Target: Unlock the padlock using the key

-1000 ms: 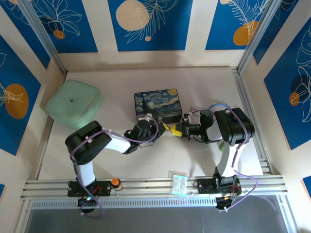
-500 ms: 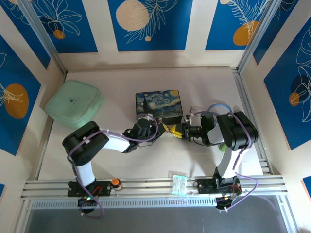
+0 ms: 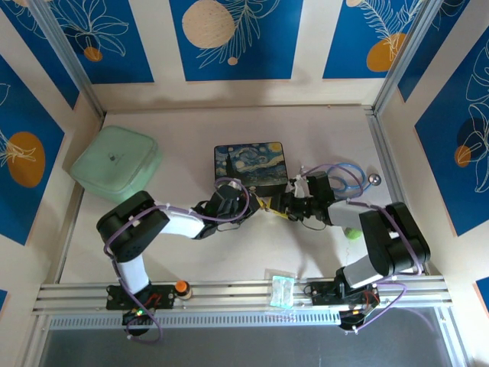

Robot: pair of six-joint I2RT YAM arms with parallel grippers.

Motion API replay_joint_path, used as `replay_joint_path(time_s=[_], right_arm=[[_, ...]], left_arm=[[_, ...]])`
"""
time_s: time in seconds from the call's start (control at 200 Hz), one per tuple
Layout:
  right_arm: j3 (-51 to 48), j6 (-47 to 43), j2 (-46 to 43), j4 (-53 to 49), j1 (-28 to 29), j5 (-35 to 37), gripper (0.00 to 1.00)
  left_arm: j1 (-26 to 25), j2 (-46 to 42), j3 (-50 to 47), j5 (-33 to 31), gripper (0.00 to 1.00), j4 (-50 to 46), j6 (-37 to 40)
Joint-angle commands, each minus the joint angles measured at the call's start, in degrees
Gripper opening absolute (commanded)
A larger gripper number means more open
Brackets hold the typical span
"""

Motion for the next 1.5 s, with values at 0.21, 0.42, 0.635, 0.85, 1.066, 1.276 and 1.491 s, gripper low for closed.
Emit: replay_joint_path(time_s=[0.21,0.42,0.635,0.85,1.066,1.276,1.491], right_arm=[[-1.8,-21.2,-15.4,-5.7,13.4,28.0,0.76],[-0.8,-26.7,-13.4,-7.6,15.6,29.0,0.72],[-5.4,-32.1,-12.6,2.3,19.3,30.0,0.5],[-2.3,-35.6,-5.7,4.1,24.3,33.5,0.43],[0.6,-35.3,-1.8,5.1,26.1,40.6,0.24],[0.4,-35.0,-1.8,6.8,26.2,38.9,0.17],[0.1,-31.5,-0.8,6.3,21.8,31.1,0.1]], left_arm=[[1.7,-1.4,1.3,4.5,0.0,-8.7,2.6],[2.1,-2.7,-0.2,5.0,0.0,-10.1,4.7],[3.2,-3.7,-0.6,7.4,0.0,-11.4,5.2],[4.5,-4.5,-1.6,9.9,0.0,-9.5,4.2],[4.7,-5.6,-2.7,10.6,0.0,-10.7,4.7],[4.7,-6.6,-3.4,10.9,0.0,-11.8,5.5],[4.8,-7.4,-4.3,11.1,0.0,-12.1,6.0]])
